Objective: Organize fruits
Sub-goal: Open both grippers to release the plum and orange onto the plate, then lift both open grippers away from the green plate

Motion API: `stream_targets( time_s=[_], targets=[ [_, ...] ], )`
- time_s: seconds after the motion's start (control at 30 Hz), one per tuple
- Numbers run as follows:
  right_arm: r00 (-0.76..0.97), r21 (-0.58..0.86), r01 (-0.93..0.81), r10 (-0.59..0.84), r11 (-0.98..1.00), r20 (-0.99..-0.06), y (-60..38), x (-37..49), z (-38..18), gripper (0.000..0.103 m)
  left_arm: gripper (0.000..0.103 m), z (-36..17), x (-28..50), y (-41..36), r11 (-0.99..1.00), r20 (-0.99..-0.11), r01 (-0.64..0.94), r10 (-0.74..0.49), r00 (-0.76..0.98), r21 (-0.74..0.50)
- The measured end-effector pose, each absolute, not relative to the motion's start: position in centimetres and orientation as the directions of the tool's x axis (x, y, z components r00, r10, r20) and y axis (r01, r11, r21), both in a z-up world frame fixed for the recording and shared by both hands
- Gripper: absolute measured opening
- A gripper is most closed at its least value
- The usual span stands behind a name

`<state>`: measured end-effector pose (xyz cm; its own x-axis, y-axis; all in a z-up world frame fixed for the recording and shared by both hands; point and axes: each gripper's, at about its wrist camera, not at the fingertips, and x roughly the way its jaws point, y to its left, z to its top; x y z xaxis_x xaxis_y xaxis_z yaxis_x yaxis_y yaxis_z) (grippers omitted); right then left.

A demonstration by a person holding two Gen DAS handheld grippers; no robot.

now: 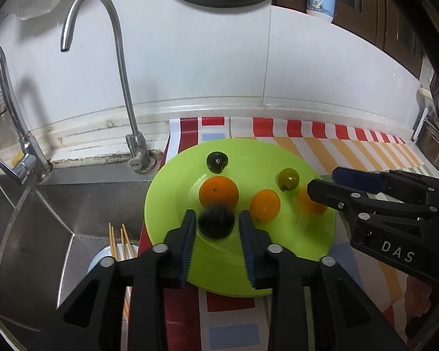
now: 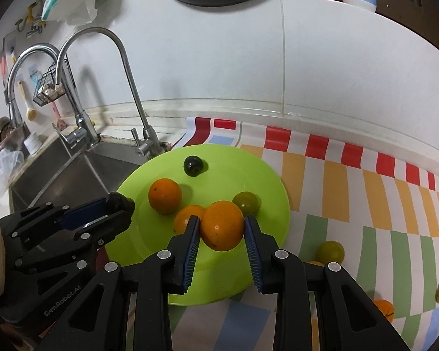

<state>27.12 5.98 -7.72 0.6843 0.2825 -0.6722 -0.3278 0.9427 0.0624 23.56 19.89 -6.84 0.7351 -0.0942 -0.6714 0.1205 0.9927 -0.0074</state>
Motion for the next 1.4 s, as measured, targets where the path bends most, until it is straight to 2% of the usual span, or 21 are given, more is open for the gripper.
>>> stream_targets(
  time_s=[0.03, 0.37, 0.47, 0.53, 0.6, 0.67, 0.77, 0.87, 0.93, 1.17, 1.4],
  targets=[
    [0.692, 0.059, -0.319, 0.275, 0.946, -0.667, 5.9, 27.0, -7.5, 0.043, 0.037, -6.6, 23.4, 19.9, 0.993, -0.668, 0.117, -0.088, 0.739, -0.002],
    [0.738, 0.035, -0.305, 0.259, 0.952, -0.623, 4.4, 24.2, -5.2, 0.043, 0.045, -4.0, 20.6, 19.4, 0.995, -0.624, 0.096, -0.076, 0.778, -0.001],
    [0.748, 0.044, -0.297, 0.261, 0.954, -0.611, 3.8, 23.0, -4.5, 0.044, 0.054, -3.2, 19.7, 18.9, 0.995, -0.616, 0.097, -0.074, 0.784, 0.004],
    [0.756, 0.047, -0.293, 0.262, 0.955, -0.6, 3.3, 22.1, -4.0, 0.049, 0.056, -2.7, 18.9, 18.5, 0.995, -0.605, 0.099, -0.065, 0.794, 0.023],
    [0.77, 0.044, -0.279, 0.251, 0.959, -0.586, 2.8, 21.2, -3.6, 0.051, 0.062, -2.4, 18.2, 18.1, 0.994, -0.598, 0.103, -0.065, 0.799, 0.03],
    [0.777, 0.049, -0.262, 0.241, 0.964, -0.581, 2.1, 20.4, -3.3, 0.054, 0.063, -1.9, 17.5, 17.8, 0.994, -0.593, 0.106, -0.069, 0.802, 0.028],
    [0.788, 0.052, -0.241, 0.226, 0.969, -0.572, 1.2, 19.2, -2.7, 0.055, 0.073, -1.4, 16.3, 17.2, 0.994, -0.583, 0.103, -0.064, 0.81, 0.034],
    [0.807, 0.053, -0.213, 0.206, 0.976, -0.553, 0.0, 17.6, -2.2, 0.062, 0.075, -1.0, 15.3, 16.4, 0.992, -0.575, 0.116, -0.07, 0.815, 0.043],
    [0.813, 0.054, -0.203, 0.199, 0.978, -0.547, -0.5, 17.0, -2.0, 0.062, 0.08, -0.9, 14.6, 15.9, 0.991, -0.572, 0.12, -0.069, 0.817, 0.051],
    [0.829, 0.064, -0.159, 0.168, 0.985, -0.534, -2.7, 14.2, -1.6, 0.063, 0.086, 0.2, 12.2, 14.1, 0.989, -0.538, 0.134, -0.08, 0.839, 0.063],
    [0.841, 0.062, -0.106, 0.123, 0.992, -0.527, -5.2, 12.2, -1.1, 0.063, 0.086, 0.5, 11.0, 12.2, 0.986, -0.525, 0.157, -0.107, 0.844, 0.052]
  ],
)
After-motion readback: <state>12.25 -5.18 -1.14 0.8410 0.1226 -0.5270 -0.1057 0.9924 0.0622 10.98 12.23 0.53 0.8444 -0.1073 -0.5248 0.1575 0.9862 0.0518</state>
